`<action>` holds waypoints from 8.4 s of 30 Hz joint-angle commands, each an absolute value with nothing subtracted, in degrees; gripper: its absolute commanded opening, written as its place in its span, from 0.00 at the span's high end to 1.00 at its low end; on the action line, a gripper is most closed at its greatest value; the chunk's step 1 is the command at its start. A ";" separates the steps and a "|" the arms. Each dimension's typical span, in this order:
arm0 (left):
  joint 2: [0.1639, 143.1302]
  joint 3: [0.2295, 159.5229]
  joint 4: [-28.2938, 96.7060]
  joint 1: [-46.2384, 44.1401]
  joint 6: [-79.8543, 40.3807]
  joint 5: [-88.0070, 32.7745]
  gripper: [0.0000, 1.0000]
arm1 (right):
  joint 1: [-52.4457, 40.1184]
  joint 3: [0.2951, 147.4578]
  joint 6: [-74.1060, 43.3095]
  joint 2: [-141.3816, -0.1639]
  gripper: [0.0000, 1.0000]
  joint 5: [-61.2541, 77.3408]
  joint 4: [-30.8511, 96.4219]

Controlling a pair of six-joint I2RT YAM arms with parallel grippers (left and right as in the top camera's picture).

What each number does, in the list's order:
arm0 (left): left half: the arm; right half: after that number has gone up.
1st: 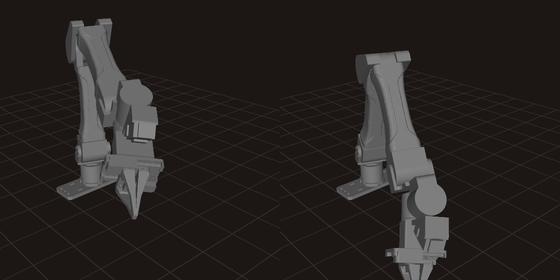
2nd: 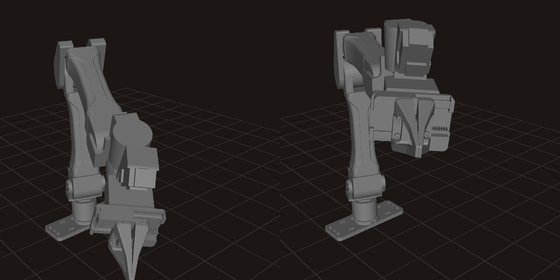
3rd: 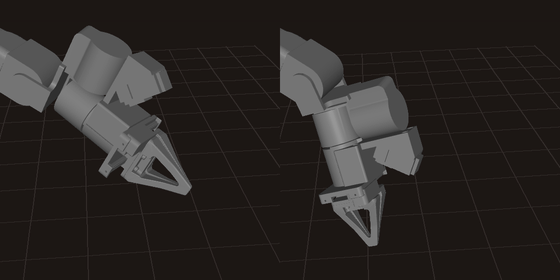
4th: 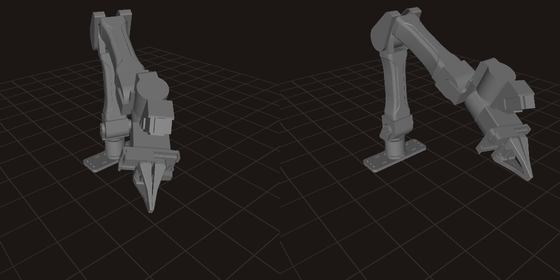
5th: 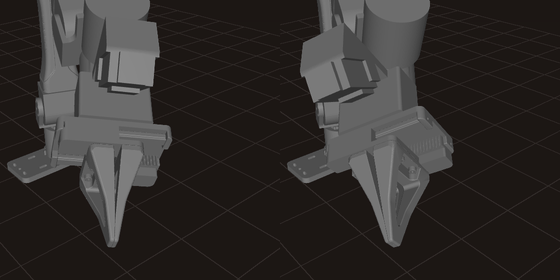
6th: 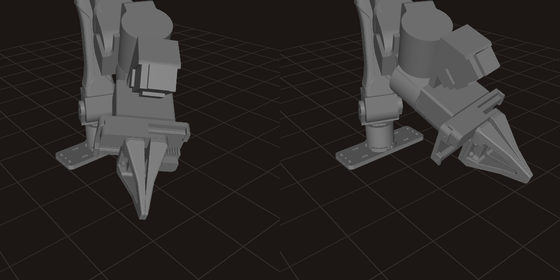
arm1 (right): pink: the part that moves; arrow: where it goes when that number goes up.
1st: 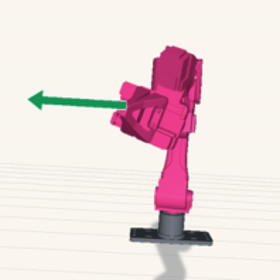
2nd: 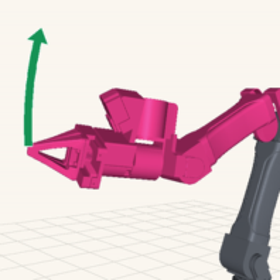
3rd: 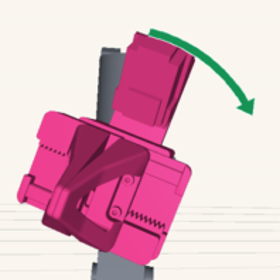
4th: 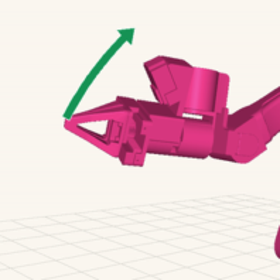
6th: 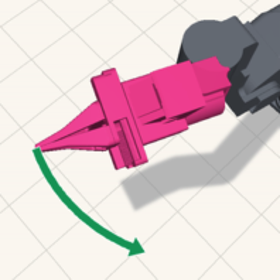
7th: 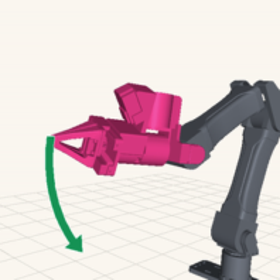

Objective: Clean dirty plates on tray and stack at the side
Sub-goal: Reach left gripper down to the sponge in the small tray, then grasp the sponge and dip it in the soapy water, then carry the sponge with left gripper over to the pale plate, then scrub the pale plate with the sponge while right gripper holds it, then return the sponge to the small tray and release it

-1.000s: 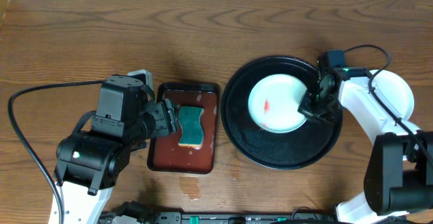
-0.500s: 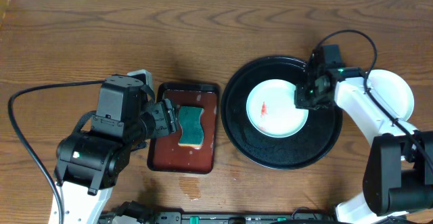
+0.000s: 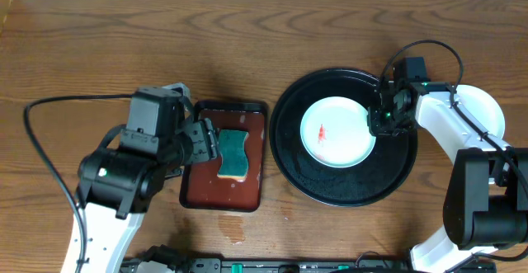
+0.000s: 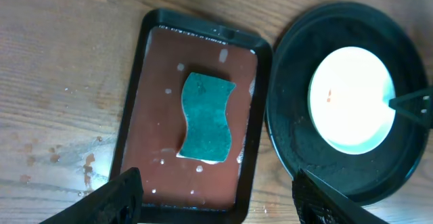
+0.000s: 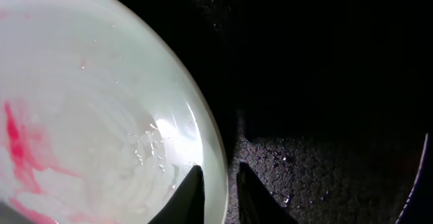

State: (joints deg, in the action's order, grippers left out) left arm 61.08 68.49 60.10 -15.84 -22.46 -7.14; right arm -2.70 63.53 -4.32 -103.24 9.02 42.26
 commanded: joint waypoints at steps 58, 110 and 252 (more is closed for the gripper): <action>110.91 67.22 42.09 -21.12 -20.99 -4.86 0.93 | -4.23 55.68 -9.21 -98.91 0.99 7.79 40.58; 99.02 65.12 46.54 -19.99 -20.71 -3.49 0.53 | -4.23 55.68 -9.41 -98.91 0.99 7.77 41.15; 104.51 95.92 65.23 -35.77 -25.67 7.94 0.93 | -5.72 53.67 -8.08 -101.27 0.99 9.45 39.77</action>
